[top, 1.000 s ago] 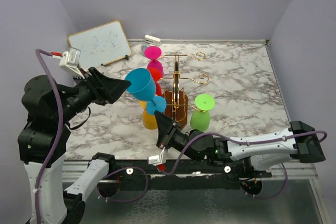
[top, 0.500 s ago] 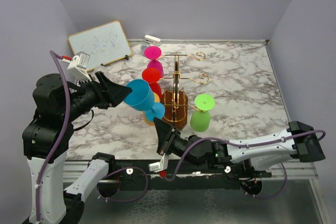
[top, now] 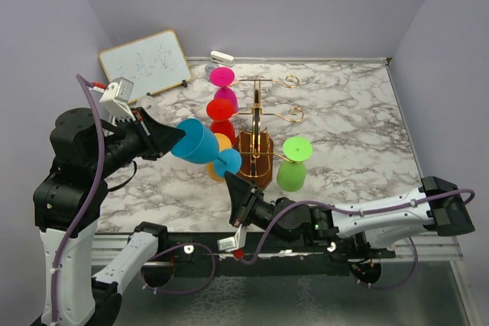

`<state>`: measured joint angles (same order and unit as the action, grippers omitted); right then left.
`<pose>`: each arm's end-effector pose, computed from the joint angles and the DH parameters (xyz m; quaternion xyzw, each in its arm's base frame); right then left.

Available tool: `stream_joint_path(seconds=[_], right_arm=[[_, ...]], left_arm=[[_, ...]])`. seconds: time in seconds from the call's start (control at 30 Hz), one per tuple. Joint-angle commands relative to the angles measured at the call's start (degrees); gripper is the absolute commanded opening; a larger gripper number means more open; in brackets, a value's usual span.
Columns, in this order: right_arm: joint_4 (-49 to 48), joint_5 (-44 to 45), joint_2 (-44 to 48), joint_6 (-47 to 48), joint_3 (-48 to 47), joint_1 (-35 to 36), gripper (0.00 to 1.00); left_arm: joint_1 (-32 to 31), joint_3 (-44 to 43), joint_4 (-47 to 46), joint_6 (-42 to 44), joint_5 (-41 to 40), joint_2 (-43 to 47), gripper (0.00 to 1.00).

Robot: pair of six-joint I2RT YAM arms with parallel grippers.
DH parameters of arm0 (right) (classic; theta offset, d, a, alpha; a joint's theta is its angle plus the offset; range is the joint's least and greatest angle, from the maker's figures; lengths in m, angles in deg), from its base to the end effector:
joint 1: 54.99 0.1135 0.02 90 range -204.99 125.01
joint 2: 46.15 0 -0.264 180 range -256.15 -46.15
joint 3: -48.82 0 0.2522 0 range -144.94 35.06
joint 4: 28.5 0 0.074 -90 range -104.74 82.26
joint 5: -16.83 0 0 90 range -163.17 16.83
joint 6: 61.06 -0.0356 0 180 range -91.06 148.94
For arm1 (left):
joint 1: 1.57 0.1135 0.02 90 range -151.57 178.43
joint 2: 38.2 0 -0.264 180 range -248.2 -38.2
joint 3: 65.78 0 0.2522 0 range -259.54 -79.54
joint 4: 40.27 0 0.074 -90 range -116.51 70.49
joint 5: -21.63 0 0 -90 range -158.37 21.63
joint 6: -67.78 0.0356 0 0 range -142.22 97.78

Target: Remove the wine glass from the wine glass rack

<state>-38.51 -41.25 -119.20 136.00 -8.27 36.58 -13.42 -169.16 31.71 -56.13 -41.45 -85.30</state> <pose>0.0109 0.2896 0.2859 -0.7346 0.0660 -0.2891 0.6103 0.0770 -0.0326 0.4880 -0.0103 0.7877 -0.3993 0.4690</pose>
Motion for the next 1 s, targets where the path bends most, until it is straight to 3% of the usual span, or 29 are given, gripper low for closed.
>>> stream_joint_path(seconds=[0.0, 0.23, 0.47, 0.77, 0.97], right_arm=[[1.6, 1.1, 0.9, 1.7, 0.1, 0.5, 0.03], [-2.0, 1.4, 1.2, 2.2, -0.5, 0.5, 0.09], [-3.1, 1.6, 1.5, 2.1, -0.3, 0.5, 0.49], [-3.0, 2.0, 2.5, 1.0, 1.5, 0.5, 0.53], [-4.3, 2.3, 4.0, 0.1, 2.0, 0.6, 0.53]], left_arm=[[-0.3, -1.8, 1.5, 0.6, -1.2, -0.4, 0.00], [-0.3, -6.1, 0.3, 0.2, -1.9, -1.0, 0.00], [-0.4, -9.3, -3.0, -1.4, -4.5, -1.1, 0.00], [-0.3, -12.4, -10.7, -2.4, -13.6, -3.9, 0.00], [-0.3, -15.3, -13.0, 2.9, -25.1, -12.8, 0.00]])
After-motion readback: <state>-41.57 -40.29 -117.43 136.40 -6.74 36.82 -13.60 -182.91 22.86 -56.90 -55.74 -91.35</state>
